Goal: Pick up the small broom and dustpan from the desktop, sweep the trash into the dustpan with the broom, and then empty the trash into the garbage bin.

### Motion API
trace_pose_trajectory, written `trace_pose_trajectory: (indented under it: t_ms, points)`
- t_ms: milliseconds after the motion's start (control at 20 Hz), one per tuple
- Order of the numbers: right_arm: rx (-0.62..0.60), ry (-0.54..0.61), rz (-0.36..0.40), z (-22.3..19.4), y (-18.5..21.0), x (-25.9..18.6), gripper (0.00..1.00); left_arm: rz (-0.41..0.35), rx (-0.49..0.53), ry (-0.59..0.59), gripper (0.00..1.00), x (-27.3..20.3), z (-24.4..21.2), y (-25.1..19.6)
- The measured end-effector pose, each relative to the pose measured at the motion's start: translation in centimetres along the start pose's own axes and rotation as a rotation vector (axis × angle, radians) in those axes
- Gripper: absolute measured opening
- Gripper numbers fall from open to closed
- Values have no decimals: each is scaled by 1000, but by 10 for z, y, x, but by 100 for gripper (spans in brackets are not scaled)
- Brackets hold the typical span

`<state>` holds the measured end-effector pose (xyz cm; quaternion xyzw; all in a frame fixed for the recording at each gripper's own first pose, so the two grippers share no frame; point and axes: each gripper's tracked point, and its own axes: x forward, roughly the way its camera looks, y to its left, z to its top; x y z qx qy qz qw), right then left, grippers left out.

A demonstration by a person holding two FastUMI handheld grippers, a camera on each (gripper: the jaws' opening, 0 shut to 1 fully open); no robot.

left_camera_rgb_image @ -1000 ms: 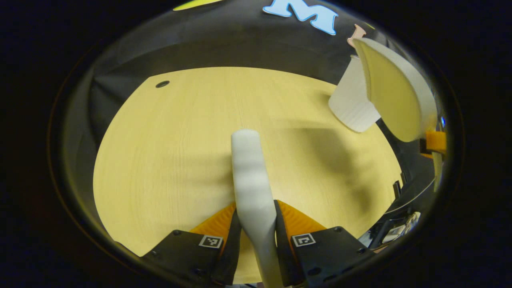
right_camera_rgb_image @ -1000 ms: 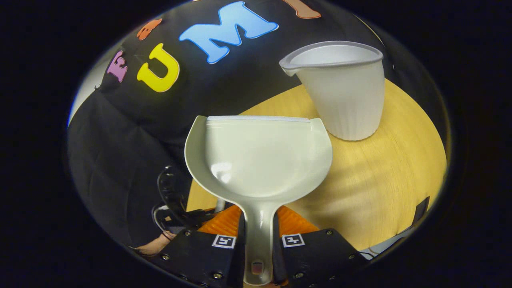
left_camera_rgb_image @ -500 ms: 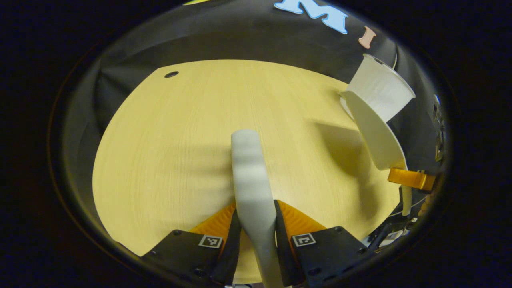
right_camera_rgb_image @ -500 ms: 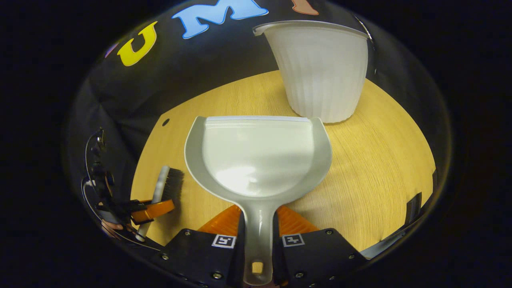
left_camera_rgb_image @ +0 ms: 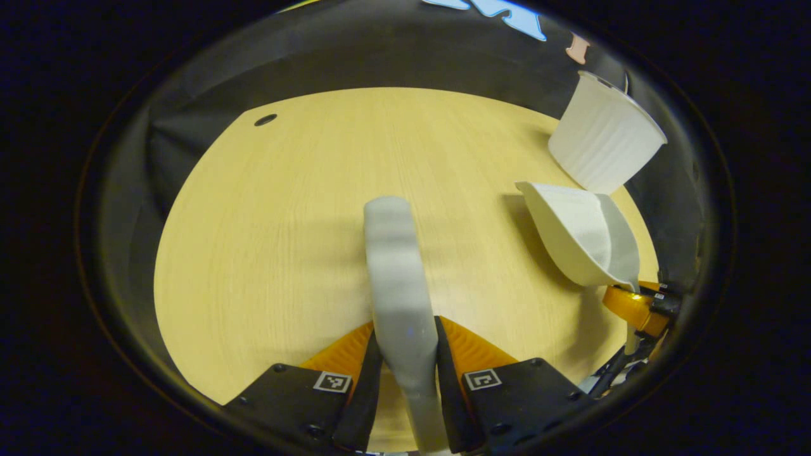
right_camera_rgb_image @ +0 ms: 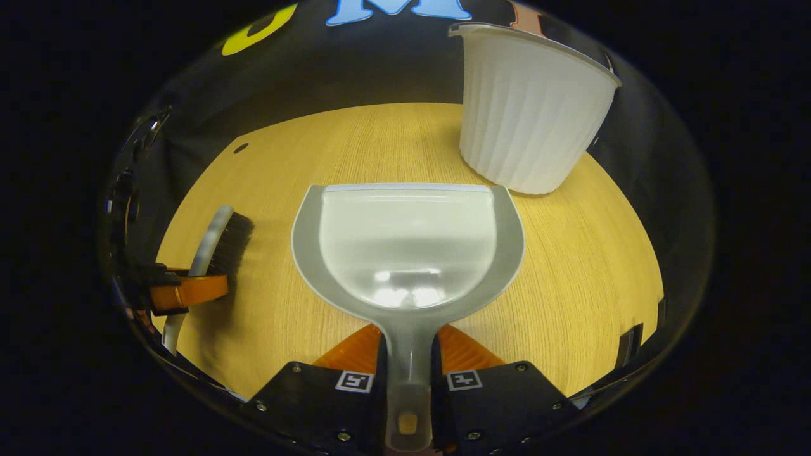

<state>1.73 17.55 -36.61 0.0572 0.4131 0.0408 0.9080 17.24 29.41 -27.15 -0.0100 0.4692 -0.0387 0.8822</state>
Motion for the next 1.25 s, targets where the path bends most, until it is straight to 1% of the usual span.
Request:
trace_pose_trajectory:
  t_ms: [50, 300, 400, 500, 550, 600, 650, 700, 800, 900, 950, 1000, 1050, 1100, 1150, 1200, 1250]
  points:
    - [-3, 8, 0, -2, 1, 2, 27, 4, 4, -5, 53, 1, 2, -4]
    - [6, 39, 8, 3, -1, 5, 28, 25, 35, -8, 54, 5, 20, -21]
    - [-8, 36, 5, 0, 0, 5, 28, 27, 29, -7, 53, 5, 20, -24]
    - [-12, 41, 4, 0, 1, 6, 29, 30, 20, -5, 54, 5, 16, -25]
    - [-12, 45, 5, 1, 1, 6, 30, 31, 13, -4, 56, 5, 15, -25]
    - [-11, 46, 10, 5, 1, 5, 31, 31, 5, -3, 56, 5, 14, -26]
    - [-10, 41, 14, 8, 1, 7, 33, 25, -5, -2, 56, 4, 13, -29]
    - [-12, 46, 21, 8, 2, 6, 33, 24, -12, -4, 69, 1, 14, -30]
    - [-22, 54, 34, 7, 1, 4, 33, 14, -32, -12, 82, -4, 15, -31]
    - [-26, 46, 47, 10, 1, -2, 35, 7, -38, -32, 83, -8, 18, -32]
    - [-31, 43, 53, 9, 0, -5, 51, 7, -36, -51, 87, -11, 23, -32]
    - [-35, 40, 62, 10, 0, -8, 58, 11, -29, -71, 95, -15, 30, -32]
    - [-38, 34, 71, 10, -2, -15, 70, 17, -20, -93, 98, -20, 38, -31]
    - [-41, 28, 81, 11, -3, -22, 81, 26, -11, -120, 96, -25, 47, -30]
    - [-44, 23, 88, 12, -4, -25, 84, 38, -2, -153, 96, -31, 58, -28]
    - [-51, 14, 93, 13, -6, -28, 98, 50, 10, -190, 96, -39, 69, -26]
    - [-56, 0, 102, 16, -8, -35, 98, 61, 21, -231, 97, -47, 82, -25]
